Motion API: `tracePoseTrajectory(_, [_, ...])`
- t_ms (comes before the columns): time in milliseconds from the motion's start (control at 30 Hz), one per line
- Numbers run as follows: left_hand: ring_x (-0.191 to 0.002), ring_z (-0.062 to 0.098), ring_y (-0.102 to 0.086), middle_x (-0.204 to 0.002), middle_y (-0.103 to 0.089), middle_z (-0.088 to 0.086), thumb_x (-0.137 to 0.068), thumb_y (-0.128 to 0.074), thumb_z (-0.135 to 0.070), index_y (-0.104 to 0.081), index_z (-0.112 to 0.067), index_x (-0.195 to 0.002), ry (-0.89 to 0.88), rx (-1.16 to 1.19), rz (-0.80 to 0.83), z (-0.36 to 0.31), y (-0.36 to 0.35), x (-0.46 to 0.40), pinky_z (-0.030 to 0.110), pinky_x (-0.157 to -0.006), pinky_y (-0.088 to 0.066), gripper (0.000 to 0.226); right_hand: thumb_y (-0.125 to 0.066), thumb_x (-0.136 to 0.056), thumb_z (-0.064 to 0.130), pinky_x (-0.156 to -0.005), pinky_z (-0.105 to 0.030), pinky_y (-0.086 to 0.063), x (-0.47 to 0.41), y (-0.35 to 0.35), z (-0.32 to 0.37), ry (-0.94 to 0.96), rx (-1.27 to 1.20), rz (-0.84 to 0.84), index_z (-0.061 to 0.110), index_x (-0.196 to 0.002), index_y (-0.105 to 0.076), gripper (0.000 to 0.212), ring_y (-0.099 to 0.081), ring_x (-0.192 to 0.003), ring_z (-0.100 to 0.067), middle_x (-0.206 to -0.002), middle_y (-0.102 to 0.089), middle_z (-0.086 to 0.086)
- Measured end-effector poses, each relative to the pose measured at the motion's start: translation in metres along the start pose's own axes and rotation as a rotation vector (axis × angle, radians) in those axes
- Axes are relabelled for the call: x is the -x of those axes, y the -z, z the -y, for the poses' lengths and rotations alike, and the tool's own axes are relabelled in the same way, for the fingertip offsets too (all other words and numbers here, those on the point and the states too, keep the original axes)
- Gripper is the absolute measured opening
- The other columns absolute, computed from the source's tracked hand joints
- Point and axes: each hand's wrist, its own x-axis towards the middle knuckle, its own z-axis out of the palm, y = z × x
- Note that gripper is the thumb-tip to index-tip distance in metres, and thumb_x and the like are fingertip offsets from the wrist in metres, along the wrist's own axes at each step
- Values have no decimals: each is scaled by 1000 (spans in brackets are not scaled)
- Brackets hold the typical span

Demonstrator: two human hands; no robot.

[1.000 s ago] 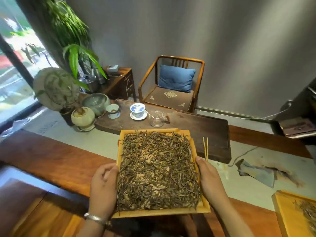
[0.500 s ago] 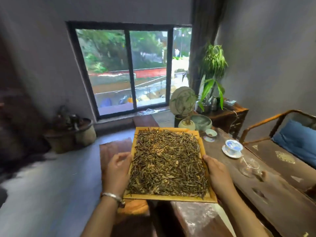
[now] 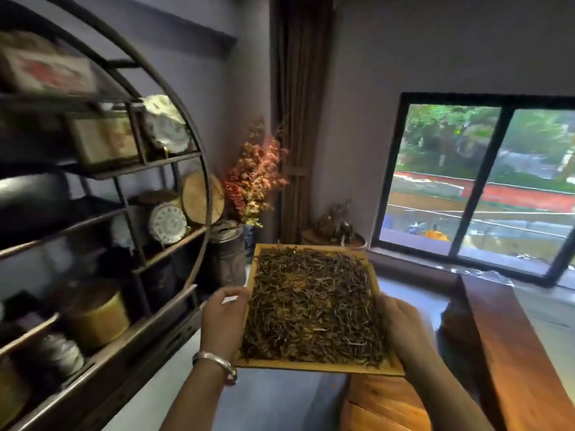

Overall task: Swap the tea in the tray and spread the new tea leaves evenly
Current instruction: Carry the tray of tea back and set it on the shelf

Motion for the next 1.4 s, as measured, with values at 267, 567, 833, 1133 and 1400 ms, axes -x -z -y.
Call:
tracePoseTrajectory(267, [-69, 14, -57, -77, -67, 5, -88, -60, -14, -67, -7, -87, 4, -24, -410, 15, 228, -83, 25, -57, -40, 10, -44, -97, 21, -39, -14, -36, -7, -263, 57, 74, -32, 428, -8, -75, -64, 42, -59, -54, -10, -62, -66, -10])
tracePoseTrajectory(567, [-68, 11, -56, -74, -65, -1, -88, -60, -14, -66, -16, -79, 77, -56, -831, 29, 420, -118, 24, -55, -41, 11, -38, -101, 31, -64, -30, -43, 25, -511, 95, 127, 3, 876, -10, -89, -63, 49, -63, -87, -33, -86, -64, -25])
tracePoseTrajectory(833, [-76, 10, -56, -83, -65, -1, -90, -59, -18, -67, -15, -87, 146, -87, -1054, 57, 508, -165, 23, -56, -37, 9, -41, -99, 31, -60, -31, -49, 33, -675, 111, 115, -10, 1113, 0, -75, -68, 48, -66, -75, -23, -76, -72, -11])
tracePoseTrajectory(1133, [-63, 12, -52, -72, -63, 3, -90, -58, -13, -68, -11, -82, 222, -56, -1219, 83, 584, -226, 22, -52, -36, 13, -40, -100, 28, -61, -32, -38, 40, -816, 123, 181, 50, 1266, 6, -61, -58, 48, -53, -65, -23, -67, -62, -15])
tracePoseTrajectory(1400, [-80, 22, -61, -81, -67, 5, -87, -62, -13, -66, -16, -80, 228, -41, -1204, 127, 671, -286, 28, -64, -44, 9, -41, -100, 29, -60, -33, -39, 53, -924, 116, 163, 78, 1272, 3, -65, -59, 47, -56, -63, -20, -64, -63, -12])
